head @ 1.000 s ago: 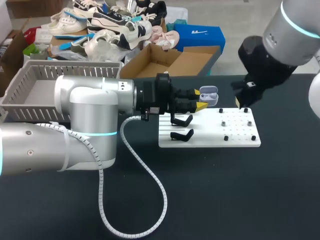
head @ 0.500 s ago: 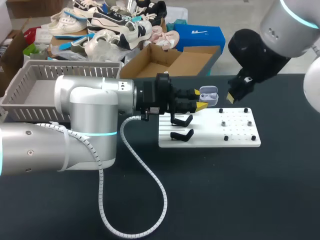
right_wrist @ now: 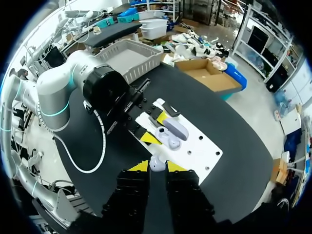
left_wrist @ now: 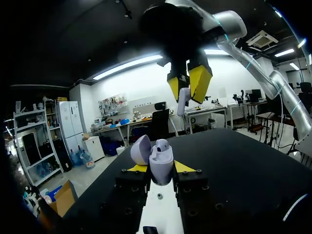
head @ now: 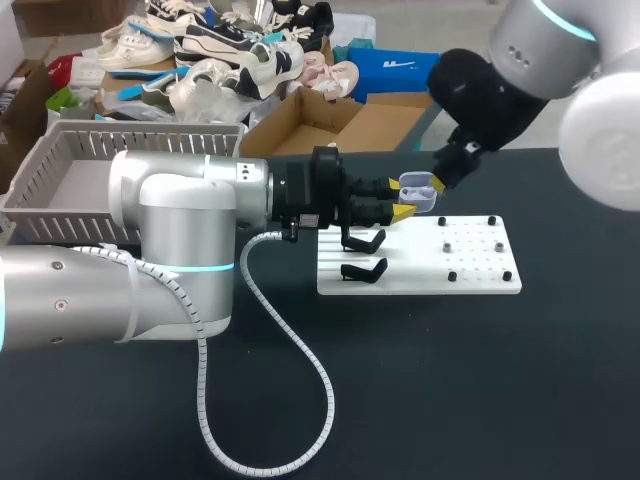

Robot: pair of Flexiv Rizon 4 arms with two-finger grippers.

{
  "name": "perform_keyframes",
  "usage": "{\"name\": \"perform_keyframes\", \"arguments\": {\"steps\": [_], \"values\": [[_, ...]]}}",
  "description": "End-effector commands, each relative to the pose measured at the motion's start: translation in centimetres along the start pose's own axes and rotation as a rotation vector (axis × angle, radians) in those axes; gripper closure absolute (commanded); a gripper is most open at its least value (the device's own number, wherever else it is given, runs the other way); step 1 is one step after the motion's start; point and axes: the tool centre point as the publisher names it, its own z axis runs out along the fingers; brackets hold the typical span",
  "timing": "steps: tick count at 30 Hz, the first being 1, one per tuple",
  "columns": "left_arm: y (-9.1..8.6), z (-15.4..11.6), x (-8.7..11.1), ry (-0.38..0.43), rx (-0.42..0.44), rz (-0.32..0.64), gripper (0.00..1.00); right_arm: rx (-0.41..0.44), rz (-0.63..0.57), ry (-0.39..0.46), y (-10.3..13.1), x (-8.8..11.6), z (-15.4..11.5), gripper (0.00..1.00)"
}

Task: Pick up each earbud case from the left stands, insert the matching earbuds, close the lid, and place the case in the box.

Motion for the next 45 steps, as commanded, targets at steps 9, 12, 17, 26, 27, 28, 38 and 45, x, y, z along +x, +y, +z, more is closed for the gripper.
{"name": "perform_keyframes", "arguments": {"steps": [9,12,17,26,27,28,38,45], "values": [[-0.1,0.1,0.0,0.0,-0.007,0.001,1.0,-0.019,-0.055,0.048,-0.8,-1.5,1.6,1.0],[-0.1,0.1,0.0,0.0,-0.007,0.001,1.0,-0.018,-0.065,0.052,-0.8,-1.7,1.8,1.0],[-0.1,0.1,0.0,0.0,-0.007,0.001,1.0,-0.021,-0.08,0.054,-0.8,-2.0,2.1,1.0],[-0.1,0.1,0.0,0.0,-0.007,0.001,1.0,-0.011,-0.094,0.066,-0.4,-2.1,2.9,1.0],[-0.1,0.1,0.0,0.0,-0.007,0.001,1.0,-0.008,-0.096,0.07,-0.3,-2.2,3.0,1.0],[-0.1,0.1,0.0,0.0,-0.007,0.001,1.0,-0.007,-0.098,0.073,-0.2,-2.2,3.0,1.0],[-0.1,0.1,0.0,0.0,-0.007,0.001,1.0,0.001,-0.107,0.096,-0.2,-2.6,3.6,1.0],[-0.1,0.1,0.0,0.0,-0.007,0.001,1.0,0.002,-0.104,0.105,-0.3,-2.7,3.9,1.0]]}}
